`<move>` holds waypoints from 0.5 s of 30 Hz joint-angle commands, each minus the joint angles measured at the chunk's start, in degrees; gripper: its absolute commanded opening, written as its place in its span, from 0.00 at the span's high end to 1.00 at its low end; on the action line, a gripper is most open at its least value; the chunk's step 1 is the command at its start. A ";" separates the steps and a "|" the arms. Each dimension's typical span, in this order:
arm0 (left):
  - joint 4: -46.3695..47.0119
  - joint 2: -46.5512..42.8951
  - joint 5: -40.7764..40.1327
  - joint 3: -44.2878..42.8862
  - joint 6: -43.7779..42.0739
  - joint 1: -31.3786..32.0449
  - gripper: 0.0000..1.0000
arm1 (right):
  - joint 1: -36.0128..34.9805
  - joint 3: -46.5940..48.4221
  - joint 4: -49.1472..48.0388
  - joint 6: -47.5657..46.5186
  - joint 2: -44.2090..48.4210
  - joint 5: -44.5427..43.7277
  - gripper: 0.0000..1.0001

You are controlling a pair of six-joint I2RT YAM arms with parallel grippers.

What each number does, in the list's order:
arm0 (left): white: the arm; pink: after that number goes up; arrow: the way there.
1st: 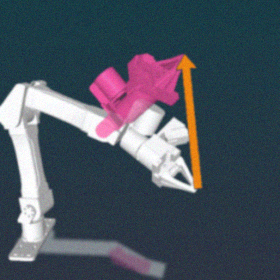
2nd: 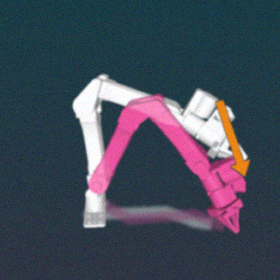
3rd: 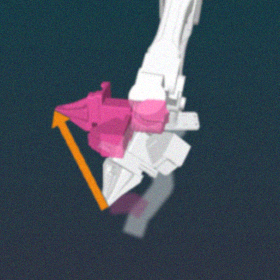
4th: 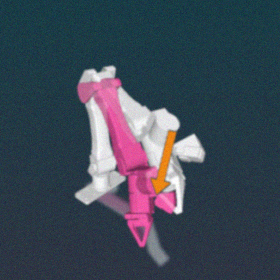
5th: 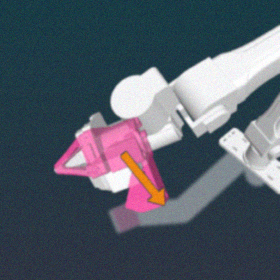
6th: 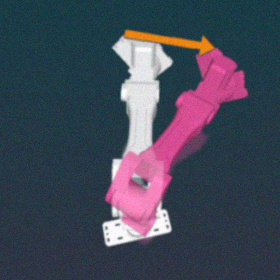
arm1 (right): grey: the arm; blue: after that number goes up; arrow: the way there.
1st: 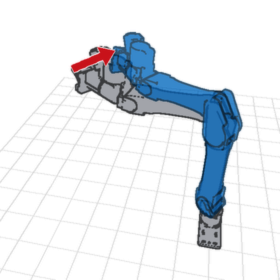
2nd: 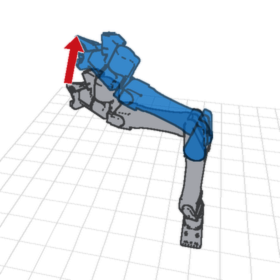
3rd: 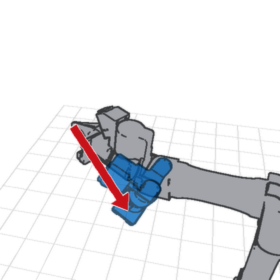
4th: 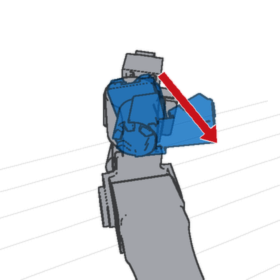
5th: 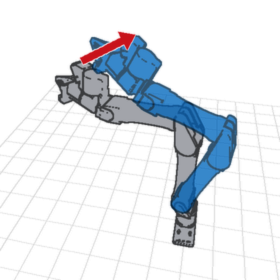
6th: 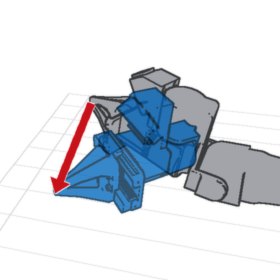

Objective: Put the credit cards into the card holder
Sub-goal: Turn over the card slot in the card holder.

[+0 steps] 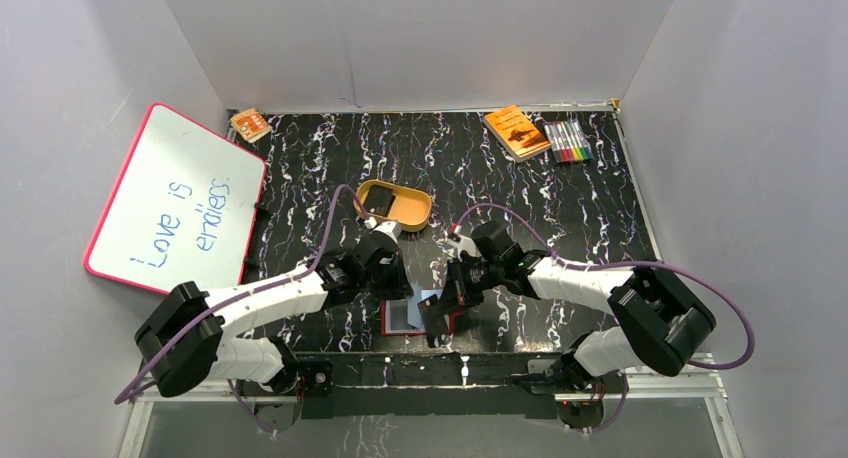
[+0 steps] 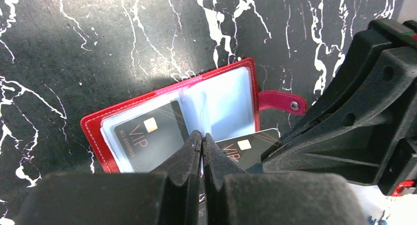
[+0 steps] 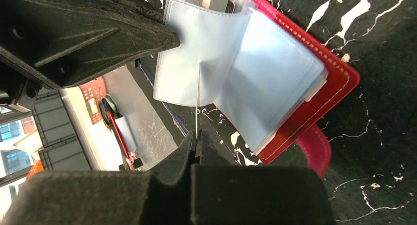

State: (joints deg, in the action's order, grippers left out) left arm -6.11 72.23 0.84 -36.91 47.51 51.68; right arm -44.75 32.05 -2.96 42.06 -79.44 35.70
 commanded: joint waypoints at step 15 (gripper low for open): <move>1.42 2.04 3.10 0.92 -0.75 -0.19 0.92 | -0.33 -1.20 0.82 1.62 2.02 -4.32 1.00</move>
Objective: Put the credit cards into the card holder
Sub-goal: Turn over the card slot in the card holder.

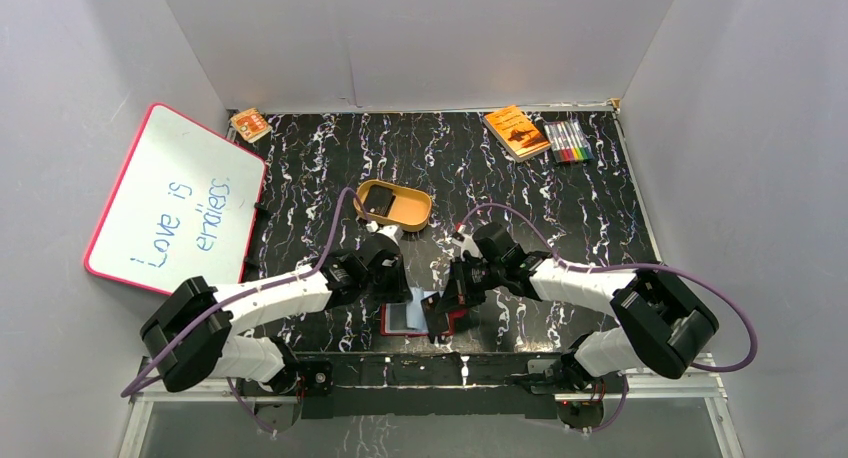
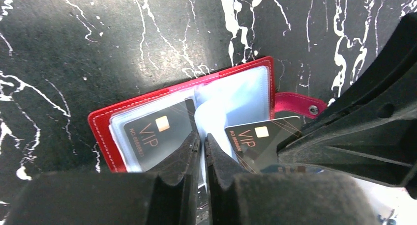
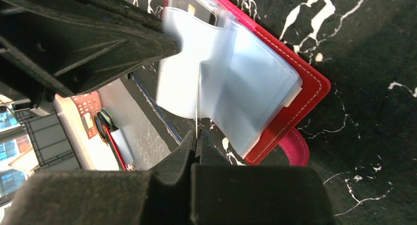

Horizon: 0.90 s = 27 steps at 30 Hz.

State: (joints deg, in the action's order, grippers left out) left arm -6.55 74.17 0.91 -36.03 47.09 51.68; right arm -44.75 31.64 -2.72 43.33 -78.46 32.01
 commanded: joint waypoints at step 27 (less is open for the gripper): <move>7.31 1.44 7.72 1.14 0.50 -0.19 1.00 | -0.34 -1.32 1.21 -0.31 -0.32 -1.37 1.00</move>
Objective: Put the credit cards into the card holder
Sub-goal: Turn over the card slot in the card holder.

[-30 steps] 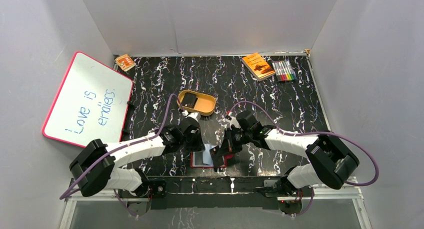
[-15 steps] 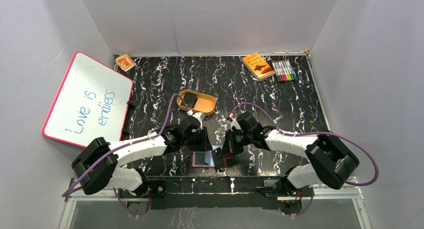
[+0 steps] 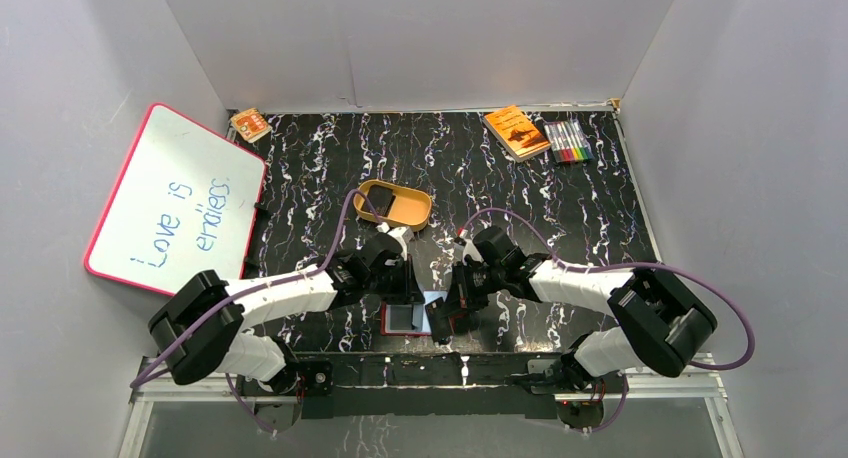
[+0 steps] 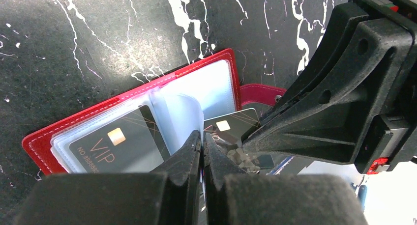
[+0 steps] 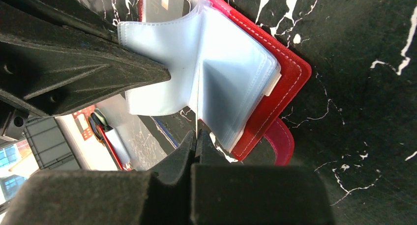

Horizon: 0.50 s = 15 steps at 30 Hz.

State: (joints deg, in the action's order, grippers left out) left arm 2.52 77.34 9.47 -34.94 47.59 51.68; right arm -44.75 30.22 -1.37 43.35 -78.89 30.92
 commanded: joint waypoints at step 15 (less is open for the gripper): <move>-18.26 -6.72 -18.23 0.05 1.43 -0.21 0.98 | -0.33 1.28 -3.43 0.47 0.14 1.97 1.00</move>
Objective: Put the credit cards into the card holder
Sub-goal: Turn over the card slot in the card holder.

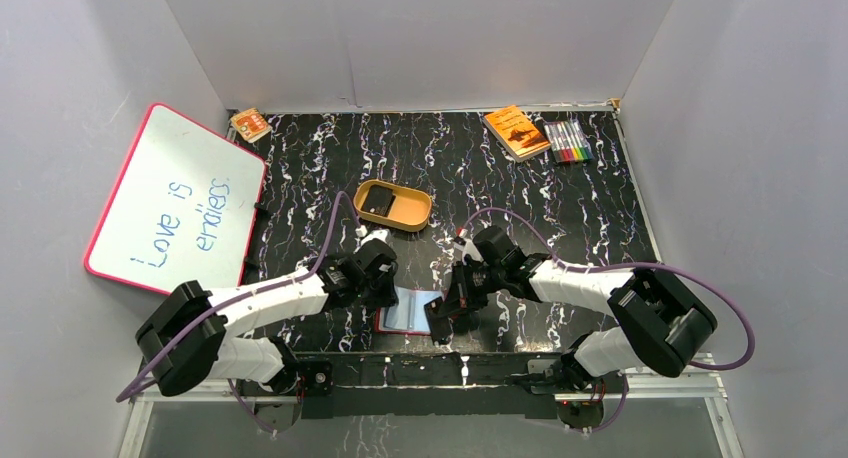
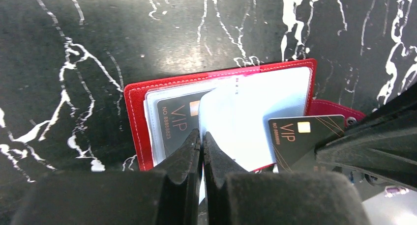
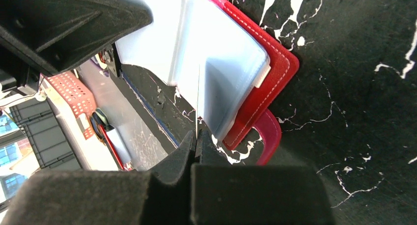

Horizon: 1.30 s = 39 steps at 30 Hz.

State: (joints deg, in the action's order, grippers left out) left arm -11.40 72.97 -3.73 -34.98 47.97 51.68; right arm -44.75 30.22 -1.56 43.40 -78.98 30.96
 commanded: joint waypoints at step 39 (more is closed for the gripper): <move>-15.56 -7.27 -16.60 0.64 7.22 -0.19 0.67 | -1.56 5.98 -15.40 7.00 -13.68 7.75 1.00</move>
State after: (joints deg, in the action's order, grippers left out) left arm -23.46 68.60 -16.01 -34.35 53.19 51.68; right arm -45.89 34.63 -13.98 49.58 -91.96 37.56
